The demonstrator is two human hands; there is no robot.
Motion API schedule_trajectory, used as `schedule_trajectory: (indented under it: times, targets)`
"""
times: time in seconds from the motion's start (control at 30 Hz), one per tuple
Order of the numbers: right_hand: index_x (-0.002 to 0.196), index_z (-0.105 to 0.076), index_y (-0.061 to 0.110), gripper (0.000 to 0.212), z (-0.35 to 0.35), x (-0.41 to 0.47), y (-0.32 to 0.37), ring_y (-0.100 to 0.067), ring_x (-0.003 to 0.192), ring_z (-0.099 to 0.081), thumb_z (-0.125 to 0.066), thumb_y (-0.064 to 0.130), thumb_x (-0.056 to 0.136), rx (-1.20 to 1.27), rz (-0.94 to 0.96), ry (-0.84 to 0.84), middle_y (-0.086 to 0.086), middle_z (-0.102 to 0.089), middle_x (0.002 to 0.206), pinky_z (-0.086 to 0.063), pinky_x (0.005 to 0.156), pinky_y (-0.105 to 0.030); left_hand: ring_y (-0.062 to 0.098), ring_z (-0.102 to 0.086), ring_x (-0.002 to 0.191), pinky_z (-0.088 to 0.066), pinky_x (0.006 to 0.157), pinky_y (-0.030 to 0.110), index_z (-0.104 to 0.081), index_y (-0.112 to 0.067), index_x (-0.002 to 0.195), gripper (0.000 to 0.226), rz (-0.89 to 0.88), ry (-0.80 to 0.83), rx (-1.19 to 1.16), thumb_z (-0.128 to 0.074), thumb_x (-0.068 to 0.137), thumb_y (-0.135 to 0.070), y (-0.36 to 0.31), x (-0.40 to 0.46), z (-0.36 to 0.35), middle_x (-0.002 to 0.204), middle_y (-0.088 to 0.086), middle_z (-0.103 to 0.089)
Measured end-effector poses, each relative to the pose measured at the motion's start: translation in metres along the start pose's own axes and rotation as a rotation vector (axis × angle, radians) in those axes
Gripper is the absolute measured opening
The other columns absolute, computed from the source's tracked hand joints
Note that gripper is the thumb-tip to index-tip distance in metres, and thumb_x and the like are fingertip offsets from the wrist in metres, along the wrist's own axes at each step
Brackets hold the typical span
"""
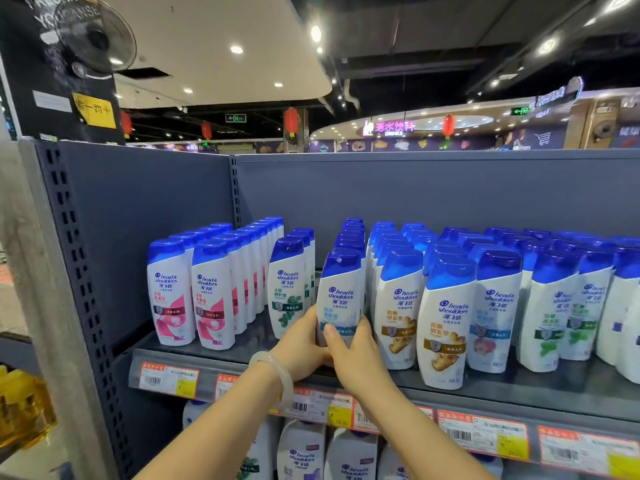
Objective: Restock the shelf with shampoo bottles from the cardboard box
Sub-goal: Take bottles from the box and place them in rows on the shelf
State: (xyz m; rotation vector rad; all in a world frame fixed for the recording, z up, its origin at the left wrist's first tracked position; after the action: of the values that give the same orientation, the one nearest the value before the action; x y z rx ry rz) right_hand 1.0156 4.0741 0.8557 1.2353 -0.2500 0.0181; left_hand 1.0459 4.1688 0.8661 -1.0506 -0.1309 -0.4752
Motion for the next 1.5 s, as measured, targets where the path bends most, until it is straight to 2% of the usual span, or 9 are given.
schedule_trajectory:
  times: [0.2, 0.3, 0.5, 0.6, 0.7, 0.83, 1.07, 1.3, 1.5]
  targets:
    - [0.141, -0.026, 0.019, 0.05, 0.002, 0.0, 0.0, -0.019, 0.132, -0.039, -0.045, 0.028, 0.095, -0.04, -0.004, -0.015, -0.003, -0.039, 0.145, -0.038, 0.103, -0.033, -0.009, -0.05, 0.1, -0.041, 0.072, -0.005, -0.039, -0.018, 0.135, 0.065, 0.031, 0.035, 0.002, -0.069, 0.078, -0.008, 0.003, 0.002, -0.004, 0.111, -0.021, -0.052]
    - [0.143, -0.024, 0.018, 0.052, 0.004, 0.0, 0.0, -0.019, 0.132, -0.038, -0.043, 0.025, 0.095, -0.064, -0.011, -0.014, -0.003, -0.038, 0.146, -0.038, 0.103, -0.033, 0.002, -0.049, 0.111, -0.041, 0.082, 0.004, -0.038, -0.018, 0.135, 0.065, 0.037, 0.023, 0.023, -0.069, 0.078, -0.012, 0.006, 0.003, -0.004, 0.12, -0.012, -0.052]
    - [0.142, -0.024, 0.018, 0.053, 0.007, -0.004, -0.002, -0.021, 0.131, -0.041, -0.047, 0.022, 0.094, -0.107, -0.055, 0.026, -0.005, -0.04, 0.144, -0.039, 0.102, -0.034, 0.001, -0.05, 0.112, -0.042, 0.087, 0.009, -0.037, -0.019, 0.134, 0.069, 0.004, 0.03, 0.049, -0.074, 0.075, -0.018, 0.004, 0.001, -0.003, 0.123, -0.012, -0.052]
    - [0.139, -0.027, 0.013, 0.05, 0.01, -0.017, 0.002, -0.023, 0.13, -0.041, -0.046, 0.016, 0.093, -0.138, -0.032, 0.042, -0.008, -0.041, 0.144, -0.037, 0.107, -0.036, 0.009, -0.052, 0.12, -0.045, 0.101, 0.03, -0.039, -0.015, 0.131, 0.07, 0.01, 0.066, -0.018, -0.076, 0.072, -0.016, 0.004, -0.008, 0.0, 0.131, -0.002, -0.055]
    - [0.139, -0.029, 0.01, 0.055, 0.013, -0.034, 0.02, -0.023, 0.131, -0.039, -0.051, 0.016, 0.09, -0.192, 0.088, -0.012, -0.009, -0.04, 0.144, -0.034, 0.11, -0.038, 0.009, -0.047, 0.123, -0.04, 0.106, 0.032, -0.036, -0.015, 0.137, 0.079, 0.052, -0.076, -0.054, -0.078, 0.071, -0.013, 0.002, -0.028, 0.017, 0.135, 0.0, -0.049]
    - [0.142, -0.023, 0.008, 0.068, -0.003, -0.055, 0.045, -0.024, 0.133, -0.034, -0.059, 0.021, 0.085, -0.243, 0.208, -0.028, -0.012, -0.03, 0.145, -0.029, 0.112, -0.035, 0.02, -0.053, 0.119, -0.044, 0.101, 0.035, -0.049, -0.009, 0.128, 0.061, 0.097, -0.254, 0.071, -0.075, 0.074, -0.018, 0.004, -0.067, 0.043, 0.129, 0.01, -0.055]
    - [0.14, -0.026, 0.011, 0.069, -0.081, -0.086, 0.024, -0.025, 0.127, -0.039, -0.062, 0.029, 0.084, -0.207, 0.159, 0.301, -0.012, -0.034, 0.143, -0.038, 0.102, -0.038, 0.011, -0.055, 0.107, -0.046, 0.09, 0.024, -0.054, -0.011, 0.121, 0.054, 0.314, -0.378, 0.173, -0.077, 0.073, -0.023, 0.039, -0.163, 0.077, 0.123, 0.004, -0.059]
    - [0.136, -0.031, 0.004, 0.063, -0.183, -0.169, -0.069, -0.028, 0.109, -0.047, -0.06, 0.027, 0.086, -0.318, 0.01, 0.685, -0.013, -0.044, 0.127, -0.038, 0.075, -0.031, 0.023, -0.046, 0.127, -0.042, 0.099, 0.031, -0.042, -0.011, 0.135, 0.068, 0.837, -0.196, 0.307, -0.075, 0.076, -0.023, 0.137, -0.315, 0.067, 0.139, 0.007, -0.046]
    - [0.14, -0.025, 0.004, 0.064, -0.235, -0.243, -0.132, -0.035, 0.12, -0.046, -0.058, 0.027, 0.089, -0.399, -0.198, 0.933, -0.016, -0.032, 0.144, -0.041, 0.089, -0.042, 0.031, -0.05, 0.121, -0.043, 0.098, 0.037, -0.047, -0.001, 0.128, 0.062, 1.121, -0.241, 0.21, -0.075, 0.075, -0.013, 0.197, -0.429, 0.07, 0.132, 0.016, -0.051]
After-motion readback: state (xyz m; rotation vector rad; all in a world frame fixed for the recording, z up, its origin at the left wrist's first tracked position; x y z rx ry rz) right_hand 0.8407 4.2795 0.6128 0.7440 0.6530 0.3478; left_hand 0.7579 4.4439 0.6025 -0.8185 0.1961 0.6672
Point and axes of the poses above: each hand's wrist, its own x-axis towards the middle knuckle, its own z-axis out of the back of the hand, y = z × x, the point moved 6 cm from there along x, towards the middle knuckle
